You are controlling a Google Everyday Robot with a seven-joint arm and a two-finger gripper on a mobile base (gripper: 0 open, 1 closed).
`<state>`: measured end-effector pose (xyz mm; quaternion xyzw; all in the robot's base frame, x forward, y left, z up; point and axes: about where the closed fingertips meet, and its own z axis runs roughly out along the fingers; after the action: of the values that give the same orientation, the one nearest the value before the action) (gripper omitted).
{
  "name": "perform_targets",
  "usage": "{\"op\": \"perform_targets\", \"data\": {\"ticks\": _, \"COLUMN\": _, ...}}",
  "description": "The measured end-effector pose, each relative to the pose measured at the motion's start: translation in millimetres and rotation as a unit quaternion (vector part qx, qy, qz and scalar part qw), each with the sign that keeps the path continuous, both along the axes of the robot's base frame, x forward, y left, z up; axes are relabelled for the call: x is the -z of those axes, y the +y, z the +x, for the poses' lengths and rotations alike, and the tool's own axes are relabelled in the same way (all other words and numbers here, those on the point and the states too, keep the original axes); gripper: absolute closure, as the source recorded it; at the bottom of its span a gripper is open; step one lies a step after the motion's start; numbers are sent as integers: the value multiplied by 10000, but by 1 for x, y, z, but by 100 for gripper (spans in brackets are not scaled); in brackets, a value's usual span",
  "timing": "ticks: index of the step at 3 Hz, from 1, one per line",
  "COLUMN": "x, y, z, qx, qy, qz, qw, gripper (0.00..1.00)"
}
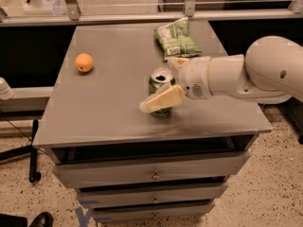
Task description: Knock green can over
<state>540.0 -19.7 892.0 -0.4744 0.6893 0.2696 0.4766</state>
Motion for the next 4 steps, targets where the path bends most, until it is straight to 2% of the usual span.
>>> {"op": "perform_targets", "data": {"ticks": 1, "x": -14, "y": 21, "z": 16, "qx": -11, "qy": -65, "qz": 308, "qw": 9995, "gripper": 0}}
{"op": "perform_targets", "data": {"ticks": 3, "x": -76, "y": 69, "z": 60, "qx": -87, "qy": -393, "qz": 943, "qw": 9947, "gripper": 0}}
{"op": "perform_targets", "data": {"ticks": 4, "x": -85, "y": 87, "z": 65, "qx": -149, "qy": -359, "qz": 1113, "qw": 9930, "gripper": 0}}
